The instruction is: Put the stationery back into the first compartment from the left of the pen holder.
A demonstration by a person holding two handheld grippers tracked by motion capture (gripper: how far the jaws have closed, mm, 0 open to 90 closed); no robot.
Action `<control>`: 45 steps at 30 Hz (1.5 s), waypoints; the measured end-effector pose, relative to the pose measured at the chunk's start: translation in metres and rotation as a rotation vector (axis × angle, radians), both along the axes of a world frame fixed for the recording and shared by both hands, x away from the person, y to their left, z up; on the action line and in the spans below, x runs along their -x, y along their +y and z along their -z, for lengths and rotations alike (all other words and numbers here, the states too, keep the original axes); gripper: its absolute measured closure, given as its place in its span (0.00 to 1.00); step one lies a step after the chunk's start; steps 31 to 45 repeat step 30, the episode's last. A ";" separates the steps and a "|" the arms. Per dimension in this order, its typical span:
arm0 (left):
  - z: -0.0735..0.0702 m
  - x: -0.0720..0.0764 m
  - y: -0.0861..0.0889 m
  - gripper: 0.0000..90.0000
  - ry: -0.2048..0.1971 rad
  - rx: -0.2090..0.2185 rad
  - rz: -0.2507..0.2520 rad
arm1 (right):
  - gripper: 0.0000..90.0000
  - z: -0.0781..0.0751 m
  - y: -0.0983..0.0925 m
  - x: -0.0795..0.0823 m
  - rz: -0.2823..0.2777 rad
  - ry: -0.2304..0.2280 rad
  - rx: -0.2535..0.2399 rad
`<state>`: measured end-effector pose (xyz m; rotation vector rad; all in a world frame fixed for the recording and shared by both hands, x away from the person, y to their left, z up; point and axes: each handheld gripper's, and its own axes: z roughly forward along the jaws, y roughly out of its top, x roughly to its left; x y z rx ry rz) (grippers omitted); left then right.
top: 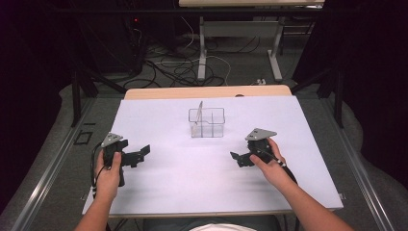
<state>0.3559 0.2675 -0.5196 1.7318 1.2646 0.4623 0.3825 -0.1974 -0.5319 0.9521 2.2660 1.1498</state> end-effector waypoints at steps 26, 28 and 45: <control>0.016 -0.002 0.022 0.01 0.045 -0.018 -0.064 | 0.01 0.002 -0.001 -0.003 0.001 0.016 0.002; 0.016 -0.002 0.022 0.01 0.045 -0.015 -0.065 | 0.01 0.003 0.000 -0.003 0.005 0.012 -0.002; 0.013 -0.002 0.026 0.01 0.043 -0.015 -0.060 | 0.01 0.002 0.000 -0.003 0.007 0.016 0.001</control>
